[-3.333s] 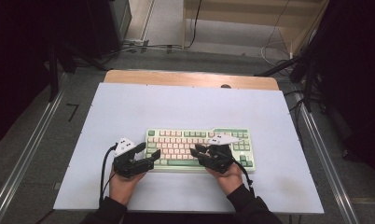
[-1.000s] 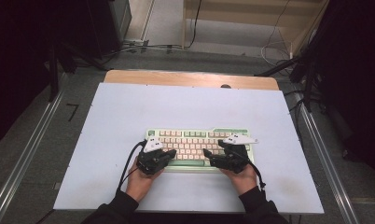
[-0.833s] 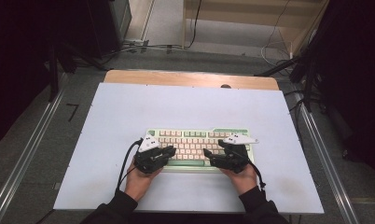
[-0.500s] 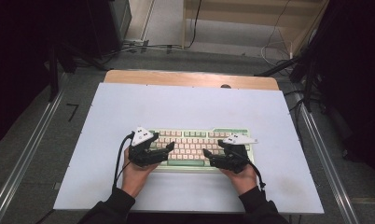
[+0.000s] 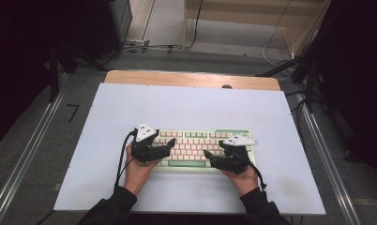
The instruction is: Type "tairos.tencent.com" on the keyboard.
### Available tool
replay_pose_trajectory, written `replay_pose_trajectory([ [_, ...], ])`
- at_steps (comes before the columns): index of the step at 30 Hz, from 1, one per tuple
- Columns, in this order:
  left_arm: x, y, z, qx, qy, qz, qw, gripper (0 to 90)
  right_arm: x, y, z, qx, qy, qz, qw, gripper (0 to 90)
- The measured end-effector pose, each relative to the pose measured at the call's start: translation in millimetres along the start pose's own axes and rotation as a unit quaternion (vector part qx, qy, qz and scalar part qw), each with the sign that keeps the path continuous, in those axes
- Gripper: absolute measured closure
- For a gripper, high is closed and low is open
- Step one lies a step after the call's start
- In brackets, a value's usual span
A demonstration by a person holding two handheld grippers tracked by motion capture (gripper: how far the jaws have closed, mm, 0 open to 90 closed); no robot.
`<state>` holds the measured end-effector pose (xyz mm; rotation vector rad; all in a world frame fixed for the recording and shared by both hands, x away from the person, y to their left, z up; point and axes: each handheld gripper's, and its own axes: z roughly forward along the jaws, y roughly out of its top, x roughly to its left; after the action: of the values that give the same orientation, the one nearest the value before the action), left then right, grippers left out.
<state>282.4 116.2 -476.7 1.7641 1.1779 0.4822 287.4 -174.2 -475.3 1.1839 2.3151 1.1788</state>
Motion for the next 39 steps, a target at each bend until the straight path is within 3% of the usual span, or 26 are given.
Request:
replay_pose_trajectory([
  [2, -0.7, 0.2, 0.6, -0.003, 0.003, 0.003, 1.0, 33.5, 0.3, -0.1, 0.3, 0.001, 0.0, 0.0, 1.0, 27.0],
  [3, -1.1, 0.3, -0.2, -0.006, -0.002, 0.006, 1.0, 43.0, 0.2, -0.1, 0.5, 0.001, 0.0, 0.0, 1.0, 27.0],
  [5, -2.7, 1.2, -1.9, -0.008, -0.014, 0.018, 0.9997, 78.1, 0.2, -0.3, 0.8, 0.002, 0.0, -0.001, 1.0, 27.0],
  [6, -3.4, 2.1, -1.7, -0.006, -0.02, 0.021, 0.9996, 87.3, 0.2, -0.3, 0.9, 0.002, 0.0, -0.001, 1.0, 27.0],
  [7, -4.3, 2.8, -1.2, -0.002, -0.021, 0.023, 0.9995, 90.0, 0.1, -0.3, 1.0, 0.002, 0.0, -0.001, 1.0, 27.0],
  [16, -5.4, -0.5, 8.8, 0.043, -0.024, 0.03, 0.9983, 90.0, 1.0, -0.4, 1.1, 0.004, 0.0, 0.0, 1.0, 27.0],
  [22, -5.3, -3.5, 15.7, 0.072, -0.029, 0.034, 0.9964, 90.0, 0.6, -0.4, 0.7, 0.002, 0.0, -0.001, 1.0, 27.0],
  [26, -5.6, -5.0, 19.4, 0.091, -0.022, 0.036, 0.995, 90.0, 1.1, -0.5, 1.0, 0.003, 0.001, -0.001, 1.0, 27.0],
  [29, -6.0, -4.6, 19.6, 0.098, -0.025, 0.033, 0.9943, 90.0, 1.3, -0.6, 1.3, 0.005, 0.002, 0.0, 1.0, 27.0],
  [32, -6.9, -3.3, 16.4, 0.082, -0.028, 0.027, 0.9958, 89.4, 1.4, -0.6, 1.5, 0.004, 0.002, -0.001, 1.0, 27.0],
  [37, -4.7, 1.2, 5.9, 0.043, -0.041, 0.014, 0.9981, 55.3, -0.1, -0.4, 0.8, 0.002, 0.002, 0.0, 1.0, 27.0],
  [39, -5.4, 1.6, 2.8, 0.033, -0.028, 0.014, 0.999, 41.8, -0.3, -0.4, 0.4, 0.002, 0.003, 0.001, 1.0, 27.2],
])
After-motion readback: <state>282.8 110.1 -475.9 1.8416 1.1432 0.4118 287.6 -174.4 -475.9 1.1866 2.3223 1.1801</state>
